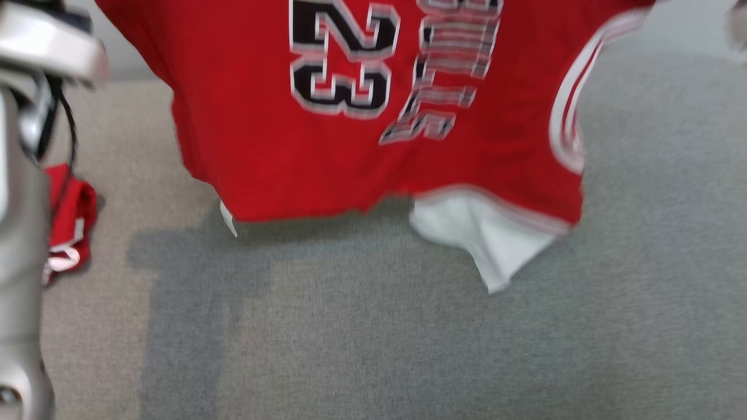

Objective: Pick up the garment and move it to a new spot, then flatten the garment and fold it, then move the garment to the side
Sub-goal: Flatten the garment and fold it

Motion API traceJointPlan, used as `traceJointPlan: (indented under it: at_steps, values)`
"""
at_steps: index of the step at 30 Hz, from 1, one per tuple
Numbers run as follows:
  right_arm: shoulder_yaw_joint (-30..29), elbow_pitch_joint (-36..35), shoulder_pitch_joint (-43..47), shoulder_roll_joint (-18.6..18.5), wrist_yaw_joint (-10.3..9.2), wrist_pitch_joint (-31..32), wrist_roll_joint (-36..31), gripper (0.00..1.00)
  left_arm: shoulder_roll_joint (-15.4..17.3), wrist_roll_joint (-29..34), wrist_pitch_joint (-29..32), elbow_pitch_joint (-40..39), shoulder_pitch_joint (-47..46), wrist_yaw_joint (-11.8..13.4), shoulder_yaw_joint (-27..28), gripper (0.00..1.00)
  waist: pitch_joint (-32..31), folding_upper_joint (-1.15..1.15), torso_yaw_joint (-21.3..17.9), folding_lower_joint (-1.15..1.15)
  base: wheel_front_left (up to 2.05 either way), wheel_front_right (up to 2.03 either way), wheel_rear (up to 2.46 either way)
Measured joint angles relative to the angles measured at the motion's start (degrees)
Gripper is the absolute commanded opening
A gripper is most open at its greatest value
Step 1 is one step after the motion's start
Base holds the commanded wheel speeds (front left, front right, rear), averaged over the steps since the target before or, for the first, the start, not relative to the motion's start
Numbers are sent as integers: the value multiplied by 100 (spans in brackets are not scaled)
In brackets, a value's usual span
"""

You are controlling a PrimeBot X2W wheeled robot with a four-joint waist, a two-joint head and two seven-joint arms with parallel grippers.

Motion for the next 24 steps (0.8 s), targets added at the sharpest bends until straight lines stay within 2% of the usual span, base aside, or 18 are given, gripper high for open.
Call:
traceJointPlan:
  at_steps: [3, 7, 9, 12, 17, 21, 24]
  values:
    - [3, 308, -955, -166, 1, 3, -297, 0, 59, 212, -4, 355, -906, 63, -96, 0, 466, 0, 59, 0, 0, 0, 0]
    - [-421, 626, -2181, -263, 11, 0, -782, 0, 174, 417, -167, 743, -2027, 336, -108, 0, 1094, 0, 131, 0, 0, 0, 0]
    - [-643, 642, -2524, -257, 19, -1, -1062, 0, 166, 490, -249, 828, -2434, 459, -127, 0, 1353, 0, 163, 0, 0, 0, 0]
    - [-891, 709, -2680, -213, 19, -2, -1256, 0, 136, 501, -334, 1026, -2668, 467, -233, 0, 1643, 0, 207, 0, 0, 0, 0]
    - [-1114, 604, -2221, -112, 25, -2, -1209, 0, 98, 404, -344, 1056, -2401, 486, -271, 0, 1834, 0, 202, 0, 0, 0, 0]
    - [-1169, 220, -1046, -18, 27, -2, -915, 0, 5, 154, -344, 800, -1382, 615, -197, 0, 1823, 0, 113, 0, 0, 0, 0]
    - [-1204, -115, 154, 108, 27, -1, -602, 0, -176, -40, -342, 645, -320, 690, -159, 0, 1699, 0, 86, 0, 0, 0, 0]
